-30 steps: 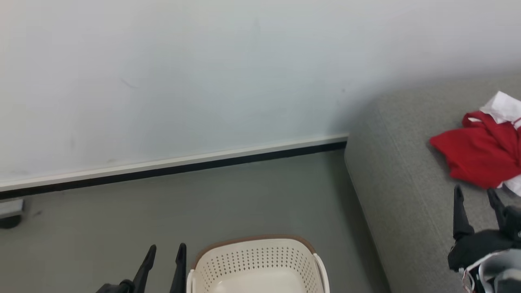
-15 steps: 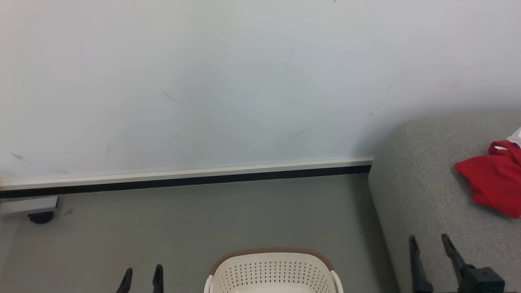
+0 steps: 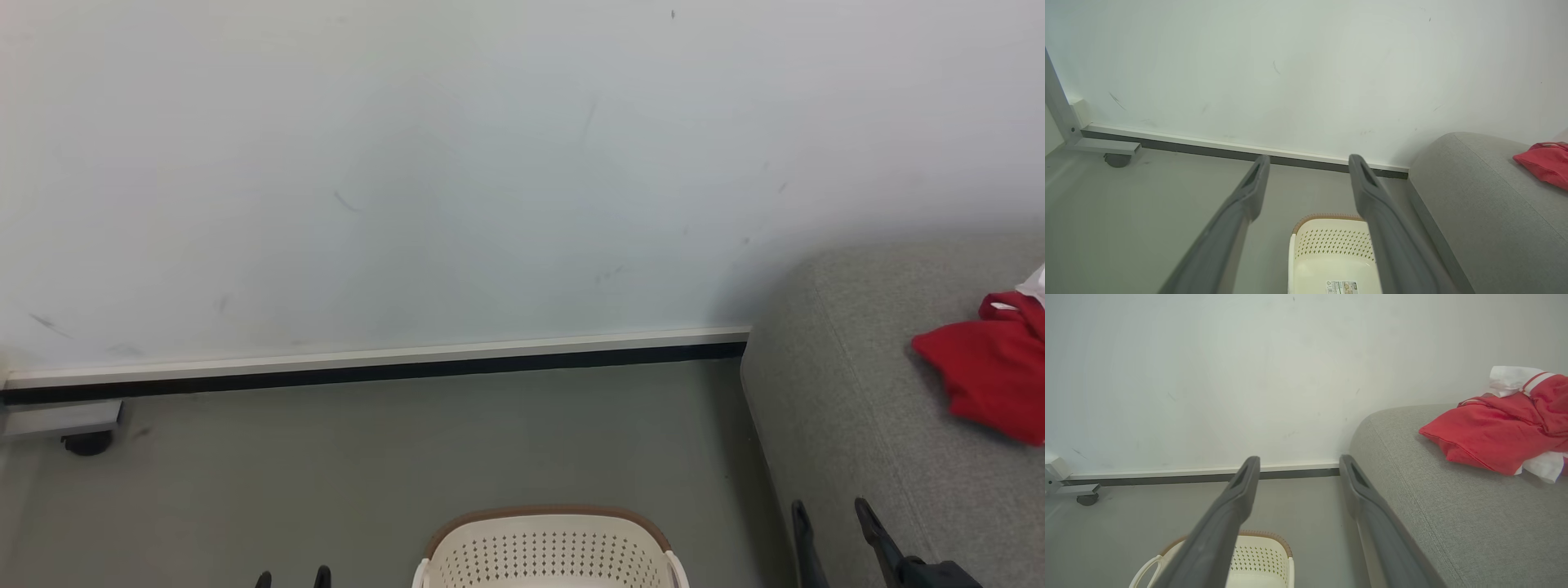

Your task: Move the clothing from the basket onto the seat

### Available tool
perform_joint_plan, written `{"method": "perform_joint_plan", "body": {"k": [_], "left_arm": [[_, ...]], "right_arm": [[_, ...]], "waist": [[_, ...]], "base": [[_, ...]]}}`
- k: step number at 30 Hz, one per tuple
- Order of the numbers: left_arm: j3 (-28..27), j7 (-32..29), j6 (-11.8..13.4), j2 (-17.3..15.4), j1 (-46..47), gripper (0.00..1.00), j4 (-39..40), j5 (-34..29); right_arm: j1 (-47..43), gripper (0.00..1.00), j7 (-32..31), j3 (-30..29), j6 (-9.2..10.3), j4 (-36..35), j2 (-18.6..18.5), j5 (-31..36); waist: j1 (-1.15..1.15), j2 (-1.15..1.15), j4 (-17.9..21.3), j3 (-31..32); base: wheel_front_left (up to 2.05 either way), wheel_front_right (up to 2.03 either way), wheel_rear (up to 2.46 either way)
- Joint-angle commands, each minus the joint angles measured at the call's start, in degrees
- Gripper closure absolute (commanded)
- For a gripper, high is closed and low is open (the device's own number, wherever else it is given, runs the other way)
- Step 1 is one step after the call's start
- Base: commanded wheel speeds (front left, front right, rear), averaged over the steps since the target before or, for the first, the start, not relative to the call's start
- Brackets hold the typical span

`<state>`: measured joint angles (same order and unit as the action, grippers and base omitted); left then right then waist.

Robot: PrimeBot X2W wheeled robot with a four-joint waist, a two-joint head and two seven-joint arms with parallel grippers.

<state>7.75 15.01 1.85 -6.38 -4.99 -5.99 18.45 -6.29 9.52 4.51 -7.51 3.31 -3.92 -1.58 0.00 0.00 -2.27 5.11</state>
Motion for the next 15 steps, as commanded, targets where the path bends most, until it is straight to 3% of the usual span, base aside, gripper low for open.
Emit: {"method": "perform_joint_plan", "body": {"k": [1,15], "left_arm": [[-0.3,0.3,-0.3,0.3,-1.0,0.0,-0.3,-0.5],[-4.2,0.3,-2.8,2.5,-0.1,0.0,-1.2,-3.0]], "right_arm": [[-0.6,0.0,0.0,-0.2,0.04,0.3,0.1,-0.3],[-1.3,0.0,-1.1,-1.9,0.04,0.0,1.1,0.1]], "waist": [[0.0,0.0,-0.1,-0.1],[0.0,0.0,0.4,-1.2]], "base": [[0.0,0.0,0.0],[0.0,0.0,0.0]]}}
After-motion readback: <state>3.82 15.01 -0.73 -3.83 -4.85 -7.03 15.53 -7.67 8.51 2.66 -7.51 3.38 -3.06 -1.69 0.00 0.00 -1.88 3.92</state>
